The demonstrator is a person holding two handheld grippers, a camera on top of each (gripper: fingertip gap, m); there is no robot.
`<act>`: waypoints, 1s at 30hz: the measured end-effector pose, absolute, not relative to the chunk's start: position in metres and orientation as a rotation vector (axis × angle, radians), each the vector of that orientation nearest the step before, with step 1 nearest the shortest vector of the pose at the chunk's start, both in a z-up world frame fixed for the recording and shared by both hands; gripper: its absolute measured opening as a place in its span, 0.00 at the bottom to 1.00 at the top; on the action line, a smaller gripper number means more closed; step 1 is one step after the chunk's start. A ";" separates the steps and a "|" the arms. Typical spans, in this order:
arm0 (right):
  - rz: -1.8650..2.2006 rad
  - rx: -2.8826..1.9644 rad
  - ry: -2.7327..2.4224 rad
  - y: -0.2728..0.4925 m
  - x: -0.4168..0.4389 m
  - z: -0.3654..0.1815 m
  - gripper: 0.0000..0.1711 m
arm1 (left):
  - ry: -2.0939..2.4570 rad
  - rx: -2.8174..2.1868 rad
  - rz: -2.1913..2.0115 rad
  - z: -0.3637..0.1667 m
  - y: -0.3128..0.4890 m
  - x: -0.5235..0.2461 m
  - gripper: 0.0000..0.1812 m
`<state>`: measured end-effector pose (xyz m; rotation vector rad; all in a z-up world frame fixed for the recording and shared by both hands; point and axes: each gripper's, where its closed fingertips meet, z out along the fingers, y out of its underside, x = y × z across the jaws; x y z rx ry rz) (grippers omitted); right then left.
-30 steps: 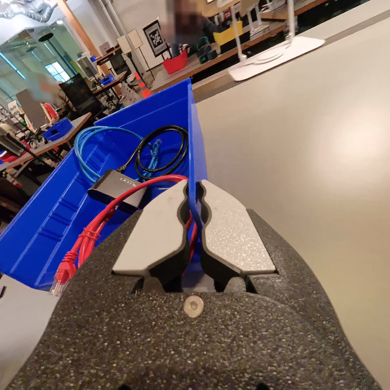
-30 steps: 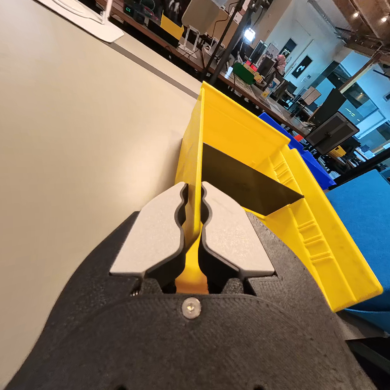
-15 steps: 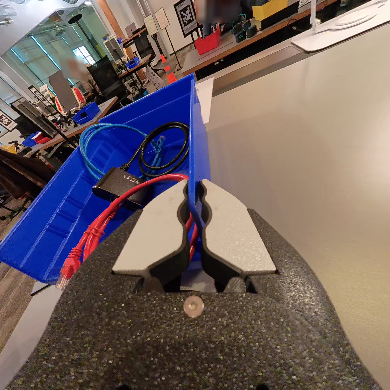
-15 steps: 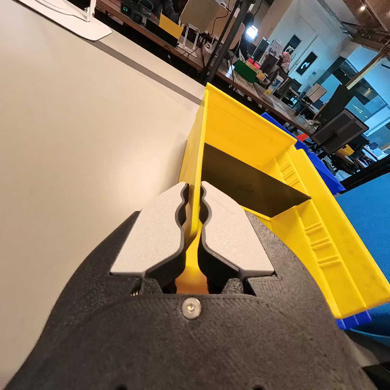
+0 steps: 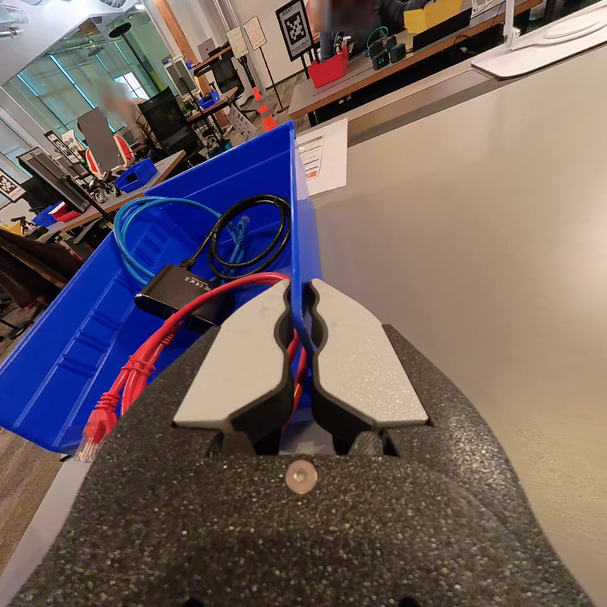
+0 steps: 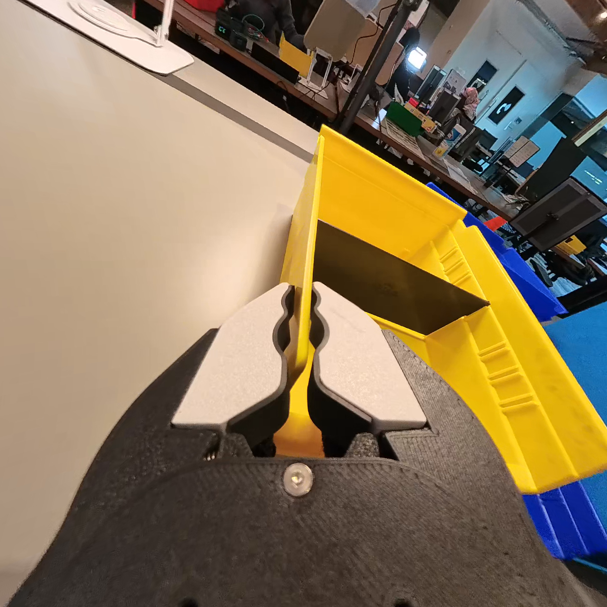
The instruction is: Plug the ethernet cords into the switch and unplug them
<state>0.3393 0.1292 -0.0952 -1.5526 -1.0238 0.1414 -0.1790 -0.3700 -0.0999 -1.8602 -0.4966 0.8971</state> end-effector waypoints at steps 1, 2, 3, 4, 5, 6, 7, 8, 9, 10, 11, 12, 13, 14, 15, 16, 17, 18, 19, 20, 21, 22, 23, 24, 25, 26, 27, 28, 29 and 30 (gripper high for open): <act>0.143 -1.557 -1.024 0.134 0.338 -0.095 0.04 | -0.497 -1.860 0.895 -0.100 -0.370 -0.179 0.03; 0.140 -1.558 -1.024 0.139 0.336 -0.095 0.04 | -0.496 -1.860 0.894 -0.100 -0.370 -0.179 0.03; 0.136 -1.556 -1.022 0.145 0.335 -0.095 0.04 | -0.494 -1.861 0.894 -0.100 -0.370 -0.179 0.03; 0.132 -1.556 -1.018 0.149 0.334 -0.095 0.04 | -0.493 -1.861 0.895 -0.100 -0.370 -0.179 0.04; 0.129 -1.556 -1.015 0.153 0.333 -0.095 0.05 | -0.492 -1.861 0.895 -0.100 -0.371 -0.180 0.03; 0.127 -1.553 -1.017 0.156 0.332 -0.095 0.05 | -0.491 -1.861 0.893 -0.100 -0.371 -0.180 0.04; 0.130 -1.551 -1.016 0.158 0.332 -0.095 0.05 | -0.490 -1.861 0.891 -0.100 -0.371 -0.181 0.03; 0.138 -1.552 -1.014 0.159 0.332 -0.096 0.05 | -0.489 -1.861 0.885 -0.100 -0.371 -0.181 0.03; 0.147 -1.551 -1.015 0.160 0.333 -0.096 0.05 | -0.486 -1.861 0.876 -0.100 -0.371 -0.182 0.03; 0.154 -1.550 -1.015 0.160 0.333 -0.096 0.05 | -0.487 -1.861 0.866 -0.100 -0.371 -0.183 0.03; 0.158 -1.549 -1.015 0.160 0.334 -0.096 0.05 | -0.489 -1.861 0.856 -0.100 -0.371 -0.184 0.03; 0.165 -1.547 -1.018 0.159 0.334 -0.095 0.05 | -0.490 -1.861 0.845 -0.100 -0.371 -0.184 0.03; 0.172 -1.544 -1.023 0.158 0.335 -0.095 0.05 | -0.486 -1.862 0.836 -0.100 -0.371 -0.185 0.03; 0.179 -1.545 -1.028 0.157 0.337 -0.095 0.05 | -0.480 -1.862 0.825 -0.100 -0.371 -0.184 0.03; 0.178 -1.550 -1.028 0.155 0.340 -0.095 0.05 | -0.475 -1.865 0.811 -0.100 -0.371 -0.184 0.04; 0.173 -1.539 -1.021 0.152 0.344 -0.091 0.06 | -0.457 -1.870 0.788 -0.101 -0.370 -0.181 0.06; 0.170 -1.515 -1.017 0.147 0.349 -0.085 0.08 | -0.431 -1.865 0.757 -0.100 -0.369 -0.176 0.11; 0.170 -1.491 -1.016 0.140 0.353 -0.079 0.10 | -0.414 -1.829 0.734 -0.094 -0.370 -0.171 0.15; 0.172 -1.474 -1.017 0.133 0.358 -0.073 0.12 | -0.393 -1.775 0.700 -0.086 -0.371 -0.163 0.18; 0.178 -1.460 -1.024 0.124 0.362 -0.069 0.13 | -0.369 -1.723 0.655 -0.076 -0.373 -0.153 0.19; 0.190 -1.447 -1.039 0.115 0.364 -0.065 0.13 | -0.355 -1.676 0.620 -0.066 -0.377 -0.144 0.19; 0.212 -1.434 -1.064 0.104 0.364 -0.063 0.13 | -0.354 -1.639 0.603 -0.057 -0.383 -0.138 0.19; 0.241 -1.422 -1.092 0.093 0.362 -0.061 0.14 | -0.362 -1.615 0.603 -0.049 -0.390 -0.135 0.19; 0.278 -1.414 -1.123 0.083 0.358 -0.062 0.14 | -0.379 -1.603 0.615 -0.043 -0.397 -0.135 0.19; 0.318 -1.409 -1.160 0.072 0.351 -0.063 0.14 | -0.408 -1.607 0.633 -0.038 -0.405 -0.138 0.19; 0.353 -1.407 -1.200 0.062 0.343 -0.067 0.15 | -0.451 -1.627 0.655 -0.036 -0.413 -0.144 0.19; 0.382 -1.405 -1.235 0.055 0.334 -0.070 0.16 | -0.505 -1.662 0.684 -0.036 -0.421 -0.153 0.20; 0.409 -1.404 -1.263 0.049 0.325 -0.073 0.16 | -0.565 -1.707 0.715 -0.039 -0.430 -0.163 0.20; 0.436 -1.404 -1.283 0.044 0.315 -0.076 0.16 | -0.627 -1.756 0.735 -0.042 -0.438 -0.174 0.21; 0.463 -1.406 -1.298 0.041 0.305 -0.080 0.16 | -0.676 -1.799 0.732 -0.045 -0.444 -0.184 0.22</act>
